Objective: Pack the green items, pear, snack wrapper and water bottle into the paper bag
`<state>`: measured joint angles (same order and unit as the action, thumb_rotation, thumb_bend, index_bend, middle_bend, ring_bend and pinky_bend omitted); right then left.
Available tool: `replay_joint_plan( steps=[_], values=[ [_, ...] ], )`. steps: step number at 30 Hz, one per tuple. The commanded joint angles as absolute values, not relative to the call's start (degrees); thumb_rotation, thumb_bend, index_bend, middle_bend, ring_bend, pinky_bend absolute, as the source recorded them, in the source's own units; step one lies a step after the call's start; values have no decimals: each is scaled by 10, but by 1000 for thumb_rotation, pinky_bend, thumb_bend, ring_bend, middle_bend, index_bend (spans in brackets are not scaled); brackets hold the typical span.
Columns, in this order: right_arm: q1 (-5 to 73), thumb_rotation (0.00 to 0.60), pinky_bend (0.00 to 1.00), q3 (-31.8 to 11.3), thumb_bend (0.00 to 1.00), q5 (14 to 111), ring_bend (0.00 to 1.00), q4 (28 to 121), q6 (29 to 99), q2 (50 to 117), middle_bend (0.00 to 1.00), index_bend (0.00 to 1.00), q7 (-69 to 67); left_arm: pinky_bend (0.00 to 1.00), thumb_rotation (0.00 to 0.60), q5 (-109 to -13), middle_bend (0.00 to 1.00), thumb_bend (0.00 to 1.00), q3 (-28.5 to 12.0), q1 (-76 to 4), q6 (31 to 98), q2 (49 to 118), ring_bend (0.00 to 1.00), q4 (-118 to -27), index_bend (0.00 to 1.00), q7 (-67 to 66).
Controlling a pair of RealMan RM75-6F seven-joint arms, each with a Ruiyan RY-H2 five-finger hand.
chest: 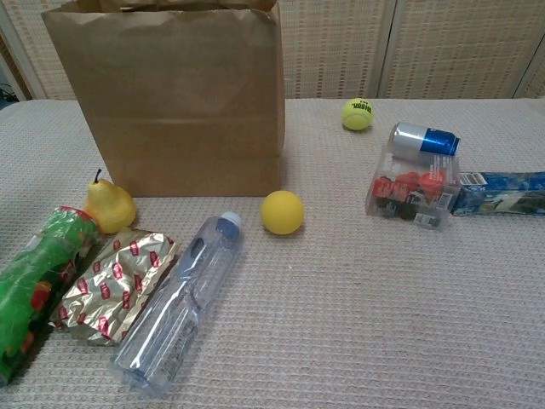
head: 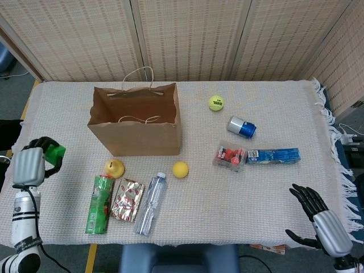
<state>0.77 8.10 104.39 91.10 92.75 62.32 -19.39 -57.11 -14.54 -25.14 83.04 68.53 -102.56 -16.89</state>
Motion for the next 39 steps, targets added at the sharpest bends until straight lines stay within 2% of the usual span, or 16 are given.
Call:
replay_joint_plan(
  steps=[1,6,10,14,21,24,28,31,34,35,36,39],
  values=[
    [8,600,0,82,86,1046,0,912,927,623,0,0,-193,836,600,-507,682,643,-297,-254,874,641,685,-1191,719,-65],
    [9,600,0,84,86,1055,0,912,929,626,0,0,-188,829,600,-442,680,644,-360,-322,858,643,674,-1239,718,-117],
    [13,600,0,84,86,1051,0,913,920,626,0,0,-192,829,600,-417,681,644,-375,-383,855,673,673,-1247,718,-165],
    [18,600,0,85,86,1046,0,918,908,622,0,0,-199,827,600,-391,681,641,-370,-447,849,722,672,-1230,718,-209],
    [20,600,0,92,86,1043,0,922,900,613,0,0,-217,823,600,-398,680,641,-334,-542,815,803,672,-1106,717,-278],
    [22,600,0,93,86,1040,0,923,896,610,0,0,-220,821,600,-408,677,640,-322,-570,794,826,669,-1047,714,-292],
    [23,600,0,91,86,1031,0,928,892,607,0,0,-227,816,600,-387,667,639,-327,-599,768,852,657,-981,703,-296],
    [24,600,0,90,86,1028,0,931,889,604,0,0,-232,793,600,-376,640,618,-324,-614,744,864,614,-942,677,-301],
    [26,600,0,92,86,1027,0,933,883,601,0,0,-232,685,600,-383,534,513,-305,-621,720,870,480,-912,597,-307],
    [27,600,0,92,86,1027,0,934,882,600,0,0,-232,606,600,-387,438,455,-297,-622,712,870,384,-905,535,-310],
    [27,600,0,92,86,1026,0,935,881,599,0,0,-233,494,600,-385,295,405,-289,-622,701,869,252,-902,436,-314],
    [28,600,0,93,86,1027,0,934,880,599,0,0,-235,263,600,-382,45,352,-283,-620,687,866,33,-906,226,-309]
  ],
)
